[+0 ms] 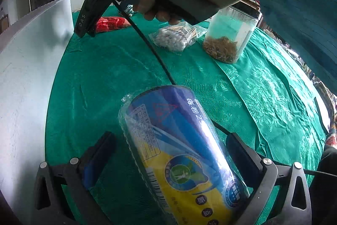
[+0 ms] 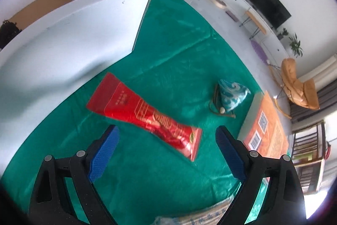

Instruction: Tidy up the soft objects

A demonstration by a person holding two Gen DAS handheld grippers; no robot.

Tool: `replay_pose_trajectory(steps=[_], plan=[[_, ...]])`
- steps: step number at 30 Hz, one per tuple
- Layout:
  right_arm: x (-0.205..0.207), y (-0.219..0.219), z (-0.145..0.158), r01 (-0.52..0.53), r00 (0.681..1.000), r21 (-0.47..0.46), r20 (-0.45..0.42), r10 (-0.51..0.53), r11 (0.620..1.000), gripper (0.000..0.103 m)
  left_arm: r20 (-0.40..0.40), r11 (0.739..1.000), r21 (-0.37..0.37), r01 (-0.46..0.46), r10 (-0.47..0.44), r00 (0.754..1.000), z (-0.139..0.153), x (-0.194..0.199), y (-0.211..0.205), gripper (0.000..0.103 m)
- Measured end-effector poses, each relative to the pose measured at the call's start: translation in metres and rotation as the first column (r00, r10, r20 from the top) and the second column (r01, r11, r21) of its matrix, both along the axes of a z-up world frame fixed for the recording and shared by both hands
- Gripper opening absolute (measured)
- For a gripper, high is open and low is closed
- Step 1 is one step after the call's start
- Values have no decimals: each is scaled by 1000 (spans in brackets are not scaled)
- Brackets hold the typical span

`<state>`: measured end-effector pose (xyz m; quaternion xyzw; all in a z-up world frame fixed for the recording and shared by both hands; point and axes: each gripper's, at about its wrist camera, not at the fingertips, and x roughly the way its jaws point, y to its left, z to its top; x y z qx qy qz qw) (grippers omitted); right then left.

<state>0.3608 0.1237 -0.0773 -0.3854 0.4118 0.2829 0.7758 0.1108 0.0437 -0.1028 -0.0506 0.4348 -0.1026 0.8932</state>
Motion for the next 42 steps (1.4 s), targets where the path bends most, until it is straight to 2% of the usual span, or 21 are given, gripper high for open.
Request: replay_pose_trajectory(steps=[1, 2, 3, 4, 6, 8, 10, 12, 14, 16, 19, 22, 26, 28, 31, 33, 35, 37, 39, 40, 42], plan=[[5, 1, -4, 4, 999, 8, -33, -4, 1000, 92, 0, 1000, 0, 0, 0, 1000, 0, 0, 0, 103], [10, 1, -7, 13, 997, 16, -79, -11, 1000, 77, 0, 1000, 0, -1, 1, 1000, 0, 0, 0, 103], [14, -4, -4, 41, 990, 78, -136, -30, 996, 47, 0, 1000, -1, -1, 1, 1000, 0, 0, 0, 103], [18, -7, 0, 86, 989, 77, -123, -76, 993, 34, 0, 1000, -1, -2, 2, 1000, 0, 0, 0, 103], [21, -18, 9, 148, 980, 131, -155, -127, 980, 14, 1, 1000, -2, -3, 3, 1000, 0, 0, -1, 103], [20, -41, 27, 231, 966, 215, -169, -196, 949, 14, 0, 1000, -2, -3, 3, 1000, 0, 0, -1, 103], [14, -69, 52, 308, 946, 323, -201, -253, 895, 14, 1, 1000, -3, -3, 3, 1000, 0, 0, -1, 103], [1, -97, 82, 346, 935, 418, -227, -272, 840, 14, 1, 1000, -2, -3, 3, 1000, 0, 0, -1, 103], [-20, -124, 111, 360, 932, 480, -223, -285, 800, 14, 1, 1000, -2, -3, 3, 1000, 0, 0, -1, 103], [-46, -152, 142, 354, 935, 522, -200, -293, 776, 14, 0, 1000, -1, -3, 3, 1000, 0, 0, -1, 103], [-82, -187, 171, 354, 934, 546, -160, -321, 759, 14, 0, 1000, 2, -3, 3, 1000, 0, 1, -1, 103], [-118, -232, 180, 399, 914, 550, -169, -370, 734, 14, 0, 1000, 6, -3, 3, 1000, -1, 1, -2, 103], [-161, -283, 164, 495, 866, 522, -236, -440, 694, 14, -1, 1000, 11, -3, 3, 1000, -1, 1, -4, 103], [-180, -306, 136, 557, 828, 490, -271, -491, 671, 14, -1, 1000, 11, -3, 3, 1000, -1, 1, -4, 103], [-198, -340, 88, 665, 745, 413, -307, -592, 622, 14, -1, 1000, 11, -3, 3, 1000, -1, 1, -4, 103], [-203, -358, 53, 724, 685, 339, -253, -683, 601, 14, -1, 1000, 11, -3, 3, 1000, -1, 1, -3, 103], [-205, -374, 28, 763, 635, 319, -213, -742, 562, 14, -1, 1000, 11, -3, 3, 1000, -1, 1, -3, 103], [-209, -389, 14, 770, 613, 370, -205, -763, 520, 24, -1, 1000, 11, -3, 3, 1000, 0, 0, -3, 103], [-212, -397, 1, 783, 587, 398, -218, -780, 478, 86, -1, 1000, 11, -3, 3, 1000, 0, 0, -3, 103], [-217, -398, -2, 766, 596, 426, -193, -779, 481, 87, -1, 1000, 11, -3, 3, 1000, 0, 0, -3, 103], [-219, -387, -5, 749, 615, 405, -131, -778, 524, 87, -1, 1000, 12, -3, 3, 1000, 0, 0, -3, 103]])
